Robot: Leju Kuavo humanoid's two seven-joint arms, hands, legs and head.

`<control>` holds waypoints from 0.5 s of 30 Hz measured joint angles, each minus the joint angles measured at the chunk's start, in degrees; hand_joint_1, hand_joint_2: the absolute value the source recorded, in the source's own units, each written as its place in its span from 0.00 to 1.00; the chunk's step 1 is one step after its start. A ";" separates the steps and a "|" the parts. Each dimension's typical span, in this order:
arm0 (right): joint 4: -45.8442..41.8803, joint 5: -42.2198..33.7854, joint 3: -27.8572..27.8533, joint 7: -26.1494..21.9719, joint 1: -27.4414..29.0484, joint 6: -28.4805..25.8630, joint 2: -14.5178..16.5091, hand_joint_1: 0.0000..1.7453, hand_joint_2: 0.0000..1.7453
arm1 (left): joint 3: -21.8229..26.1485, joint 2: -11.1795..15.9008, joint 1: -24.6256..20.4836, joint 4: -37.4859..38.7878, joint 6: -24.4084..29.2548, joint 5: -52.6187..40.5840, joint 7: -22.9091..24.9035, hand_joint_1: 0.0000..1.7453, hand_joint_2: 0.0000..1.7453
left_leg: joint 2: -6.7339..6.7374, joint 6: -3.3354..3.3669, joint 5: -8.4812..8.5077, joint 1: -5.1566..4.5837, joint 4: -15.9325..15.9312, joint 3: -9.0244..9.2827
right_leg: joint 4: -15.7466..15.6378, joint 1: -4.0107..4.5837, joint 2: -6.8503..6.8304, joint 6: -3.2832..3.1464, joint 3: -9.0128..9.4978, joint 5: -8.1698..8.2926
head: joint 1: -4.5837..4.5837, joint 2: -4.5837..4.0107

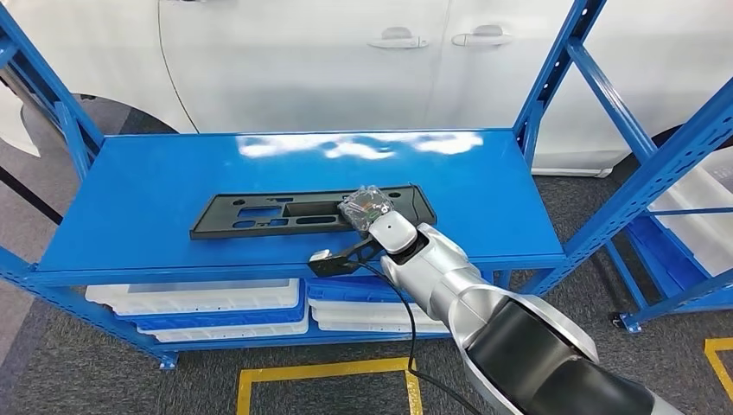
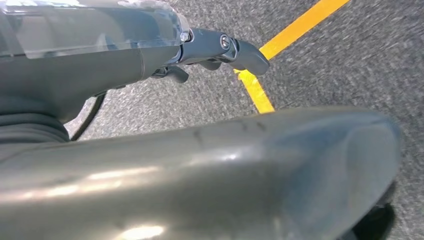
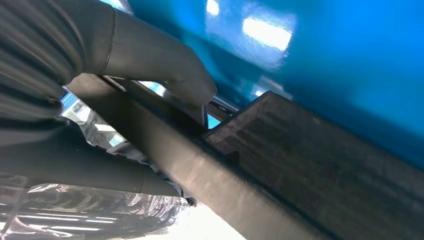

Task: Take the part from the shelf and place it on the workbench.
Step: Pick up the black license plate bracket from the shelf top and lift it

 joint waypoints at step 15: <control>-0.27 -0.44 -0.02 -0.22 0.22 -0.89 -0.43 1.00 1.00 | 0.01 -0.61 0.03 0.00 -0.45 -0.04 -0.10 0.00 0.00 | -0.25 -1.65 -1.87 -0.40 2.27 -0.81 | -4.72 0.12 -0.24 -2.36 1.11 3.98 | 0.00 0.00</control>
